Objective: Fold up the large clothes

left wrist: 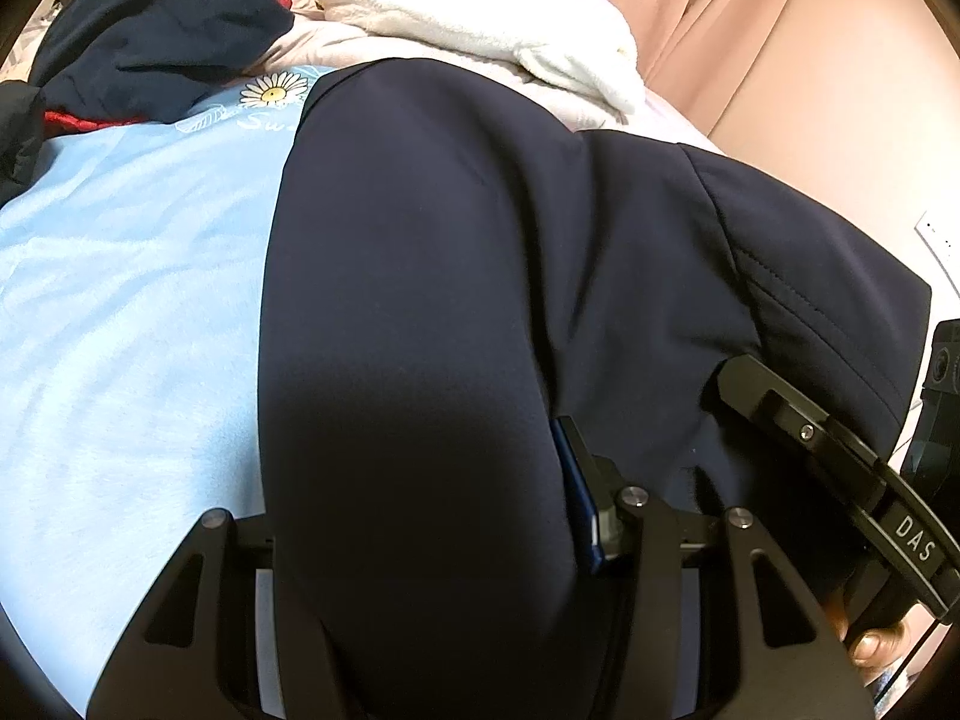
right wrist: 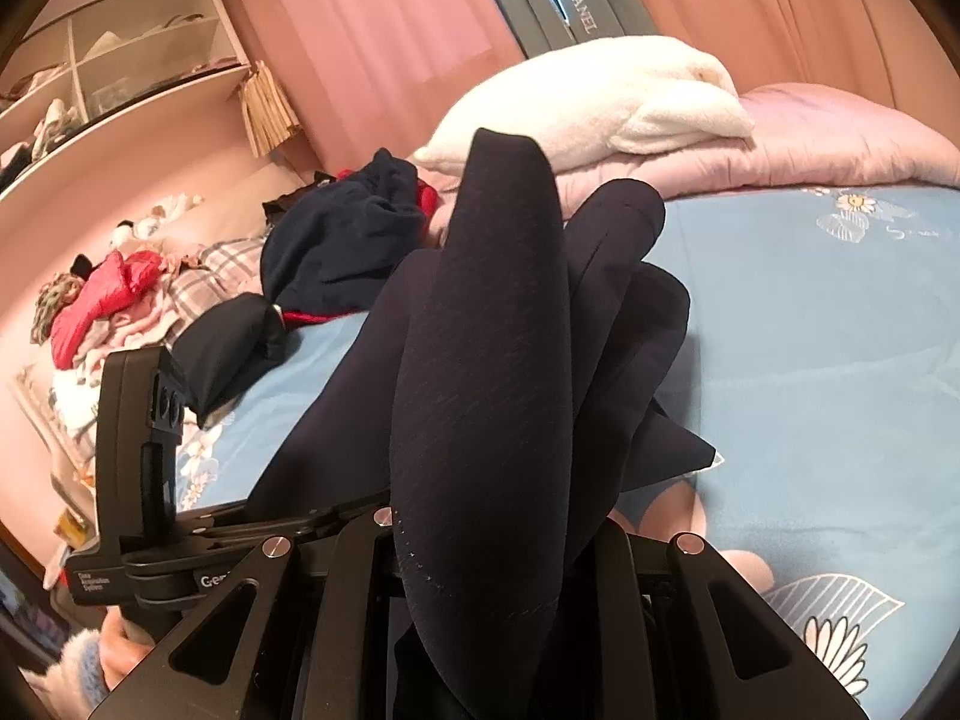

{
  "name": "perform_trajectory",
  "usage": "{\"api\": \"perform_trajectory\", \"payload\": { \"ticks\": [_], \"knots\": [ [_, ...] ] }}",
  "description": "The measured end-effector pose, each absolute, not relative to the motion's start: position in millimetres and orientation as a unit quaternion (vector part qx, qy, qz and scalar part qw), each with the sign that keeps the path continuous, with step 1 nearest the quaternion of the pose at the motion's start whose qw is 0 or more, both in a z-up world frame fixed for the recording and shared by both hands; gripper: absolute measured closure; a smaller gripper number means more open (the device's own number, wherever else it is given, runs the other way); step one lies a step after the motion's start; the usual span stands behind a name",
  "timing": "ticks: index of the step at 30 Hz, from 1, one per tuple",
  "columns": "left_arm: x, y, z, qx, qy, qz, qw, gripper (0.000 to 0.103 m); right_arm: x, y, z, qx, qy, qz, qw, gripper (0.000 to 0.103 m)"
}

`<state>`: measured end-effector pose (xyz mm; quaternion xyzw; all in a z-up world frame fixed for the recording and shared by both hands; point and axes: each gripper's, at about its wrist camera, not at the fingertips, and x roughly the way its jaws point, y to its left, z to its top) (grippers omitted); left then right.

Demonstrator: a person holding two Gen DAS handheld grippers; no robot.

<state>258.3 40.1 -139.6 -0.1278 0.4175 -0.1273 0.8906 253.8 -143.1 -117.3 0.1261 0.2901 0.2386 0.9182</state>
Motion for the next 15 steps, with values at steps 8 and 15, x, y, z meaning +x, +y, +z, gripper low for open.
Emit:
{"api": "perform_trajectory", "payload": {
  "ticks": [8,15],
  "knots": [
    [252.0,39.3,-138.9,-0.128,0.422,-0.127,0.889,0.052,264.1,-150.7,-123.8,0.153,0.309,0.236,0.909,0.081],
    [264.7,41.7,-140.3,-0.127,0.425,-0.128,0.887,0.050,283.0,-176.7,-145.1,0.248,0.350,0.245,0.870,0.078]
  ]
}}
